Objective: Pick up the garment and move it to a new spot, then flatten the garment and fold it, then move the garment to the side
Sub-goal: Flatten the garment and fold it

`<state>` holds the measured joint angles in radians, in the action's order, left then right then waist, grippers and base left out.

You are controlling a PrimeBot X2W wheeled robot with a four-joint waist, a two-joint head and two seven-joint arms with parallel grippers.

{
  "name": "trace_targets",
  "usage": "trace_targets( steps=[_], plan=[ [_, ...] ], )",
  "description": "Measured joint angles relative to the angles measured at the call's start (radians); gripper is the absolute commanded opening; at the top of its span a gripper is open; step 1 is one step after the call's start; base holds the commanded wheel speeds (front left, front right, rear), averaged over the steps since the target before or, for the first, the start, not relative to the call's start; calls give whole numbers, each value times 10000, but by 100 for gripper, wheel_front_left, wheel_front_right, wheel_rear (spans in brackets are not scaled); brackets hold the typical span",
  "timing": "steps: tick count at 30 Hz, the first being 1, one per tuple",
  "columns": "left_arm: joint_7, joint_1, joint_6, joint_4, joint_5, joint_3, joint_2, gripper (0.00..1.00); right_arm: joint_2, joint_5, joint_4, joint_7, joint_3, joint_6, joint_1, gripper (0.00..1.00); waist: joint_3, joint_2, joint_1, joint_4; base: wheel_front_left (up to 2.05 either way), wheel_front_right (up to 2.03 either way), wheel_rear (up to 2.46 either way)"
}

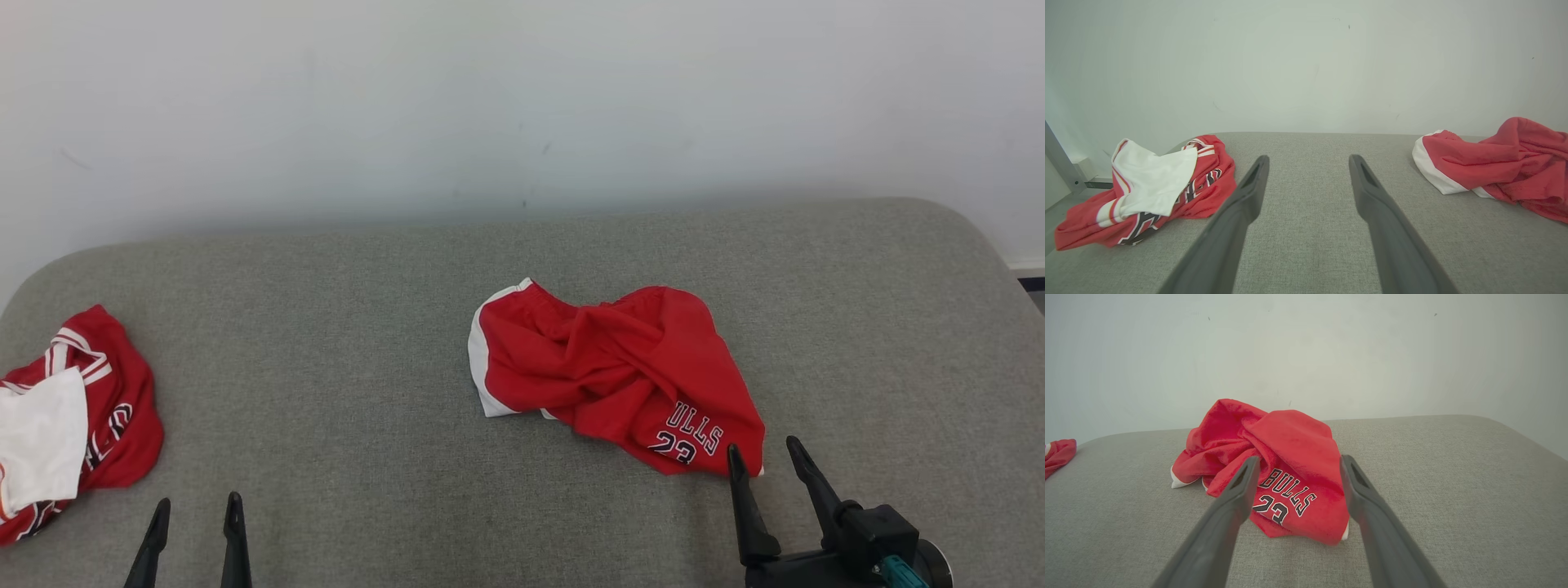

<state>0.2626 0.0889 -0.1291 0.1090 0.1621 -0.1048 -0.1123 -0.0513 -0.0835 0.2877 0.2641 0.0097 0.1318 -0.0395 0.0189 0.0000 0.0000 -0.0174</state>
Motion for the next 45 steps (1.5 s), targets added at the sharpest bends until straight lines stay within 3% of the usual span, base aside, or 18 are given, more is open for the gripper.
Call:
trace_targets(
  steps=[35,45],
  plan=[
    [-2,35,-19,21,109,-31,-25,100,0,79,255,0,102,0,-73,100,37,0,0,51,0,0,0],
    [-2,-112,-19,61,63,44,169,100,-8,247,1386,2,627,0,-2150,100,-44,1,0,325,0,0,0]
  ],
)
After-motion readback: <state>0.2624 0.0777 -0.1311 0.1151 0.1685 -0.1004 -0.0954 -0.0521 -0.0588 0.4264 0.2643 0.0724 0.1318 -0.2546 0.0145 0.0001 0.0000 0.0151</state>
